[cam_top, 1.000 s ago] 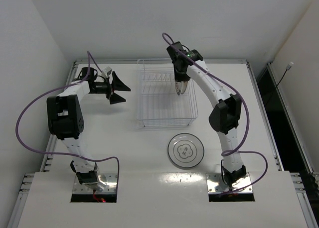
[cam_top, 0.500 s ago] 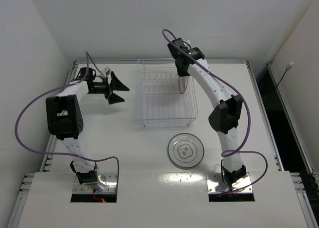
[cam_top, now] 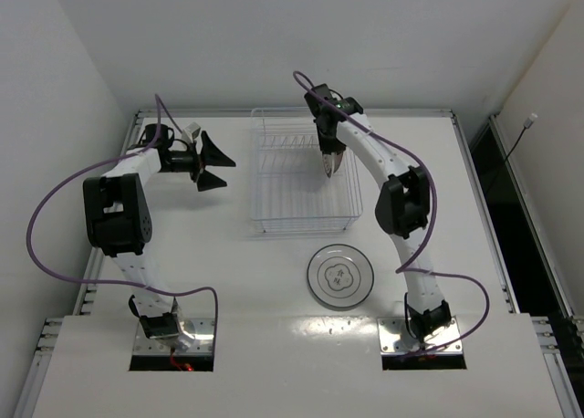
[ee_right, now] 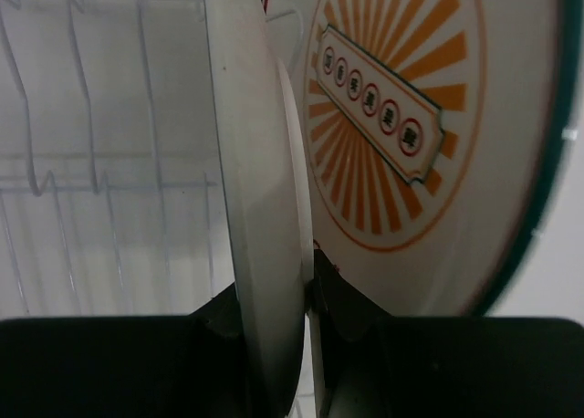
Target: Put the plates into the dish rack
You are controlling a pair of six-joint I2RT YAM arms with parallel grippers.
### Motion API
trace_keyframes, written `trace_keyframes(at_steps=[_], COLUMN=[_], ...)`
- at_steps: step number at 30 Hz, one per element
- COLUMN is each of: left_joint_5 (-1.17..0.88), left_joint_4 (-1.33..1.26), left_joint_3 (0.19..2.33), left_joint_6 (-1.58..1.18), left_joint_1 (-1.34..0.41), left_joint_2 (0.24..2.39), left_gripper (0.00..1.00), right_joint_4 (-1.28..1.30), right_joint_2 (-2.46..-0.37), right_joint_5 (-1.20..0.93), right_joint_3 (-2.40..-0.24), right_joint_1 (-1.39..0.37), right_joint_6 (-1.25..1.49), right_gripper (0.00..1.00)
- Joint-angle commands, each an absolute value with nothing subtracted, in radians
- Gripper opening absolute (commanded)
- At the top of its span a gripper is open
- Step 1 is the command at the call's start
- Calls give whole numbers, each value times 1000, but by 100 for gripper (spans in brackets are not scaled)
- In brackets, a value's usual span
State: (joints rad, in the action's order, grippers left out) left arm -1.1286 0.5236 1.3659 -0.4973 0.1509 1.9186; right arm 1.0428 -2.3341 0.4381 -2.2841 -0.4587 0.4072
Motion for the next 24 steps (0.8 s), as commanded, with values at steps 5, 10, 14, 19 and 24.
trace_keyframes(at_steps=[5, 10, 14, 19, 24], left_joint_5=[-1140, -1140, -1140, -1140, -1140], left_joint_4=[517, 517, 517, 517, 517], left_joint_3=[1378, 1368, 1368, 1368, 1377], left_joint_6=[-476, -476, -476, -476, -476], left_joint_1=[160, 160, 160, 170, 189], left_joint_2=[1914, 1924, 1933, 1942, 1951], left_gripper=[100, 100, 100, 100, 100], right_joint_4=[1022, 1013, 1101, 1098, 935], right_joint_2=[-2312, -2183, -2074, -1795, -1347], right_joint_5=[337, 328, 288, 106, -105], right_joint_3=[-2286, -2264, -2344, -2062, -1349], right_joint_1=[-420, -400, -374, -308, -194], right_joint_6=[414, 423, 423, 410, 437], right_gripper=[25, 44, 56, 66, 74])
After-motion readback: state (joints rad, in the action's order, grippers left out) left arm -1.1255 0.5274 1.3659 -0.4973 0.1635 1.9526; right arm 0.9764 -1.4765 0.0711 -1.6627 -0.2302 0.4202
